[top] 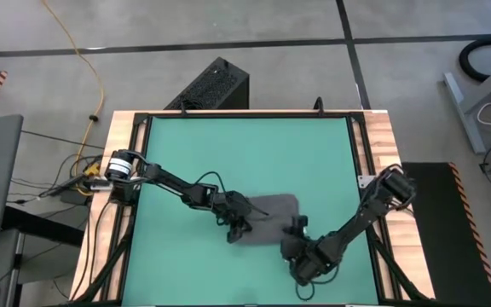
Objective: Roll towel into tight, uniform cylinder
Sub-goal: Roll the gray towel
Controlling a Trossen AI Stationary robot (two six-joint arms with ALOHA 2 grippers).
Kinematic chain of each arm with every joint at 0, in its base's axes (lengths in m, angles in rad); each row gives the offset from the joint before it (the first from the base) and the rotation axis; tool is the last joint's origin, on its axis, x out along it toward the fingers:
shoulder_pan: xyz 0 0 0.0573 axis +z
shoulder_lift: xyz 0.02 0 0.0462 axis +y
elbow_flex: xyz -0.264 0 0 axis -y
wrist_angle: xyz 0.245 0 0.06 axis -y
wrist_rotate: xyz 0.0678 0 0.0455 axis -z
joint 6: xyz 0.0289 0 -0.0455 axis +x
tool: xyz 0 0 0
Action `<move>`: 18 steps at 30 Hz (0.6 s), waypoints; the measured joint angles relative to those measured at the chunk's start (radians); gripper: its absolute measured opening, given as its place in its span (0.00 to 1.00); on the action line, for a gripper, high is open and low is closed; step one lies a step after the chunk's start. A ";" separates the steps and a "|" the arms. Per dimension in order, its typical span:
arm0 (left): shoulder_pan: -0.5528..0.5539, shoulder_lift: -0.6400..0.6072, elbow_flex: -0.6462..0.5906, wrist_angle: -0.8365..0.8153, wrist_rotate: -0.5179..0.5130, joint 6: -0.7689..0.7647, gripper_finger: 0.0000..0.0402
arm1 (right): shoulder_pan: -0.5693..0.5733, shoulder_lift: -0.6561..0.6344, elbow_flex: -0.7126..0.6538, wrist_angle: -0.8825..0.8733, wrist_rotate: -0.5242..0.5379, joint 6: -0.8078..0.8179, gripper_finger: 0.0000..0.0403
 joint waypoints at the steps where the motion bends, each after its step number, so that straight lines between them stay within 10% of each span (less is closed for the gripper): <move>1: -0.001 -0.005 -0.001 0.001 0.007 0.013 0.00 | -0.008 0.000 0.001 0.007 -0.027 0.000 0.47; 6: -0.044 -0.057 -0.005 -0.009 -0.064 0.073 0.00 | -0.041 -0.030 0.001 0.031 -0.141 -0.021 0.13; 18: -0.260 -0.145 -0.013 0.088 -0.271 0.151 0.00 | -0.166 -0.113 -0.024 0.204 -0.640 -0.107 0.11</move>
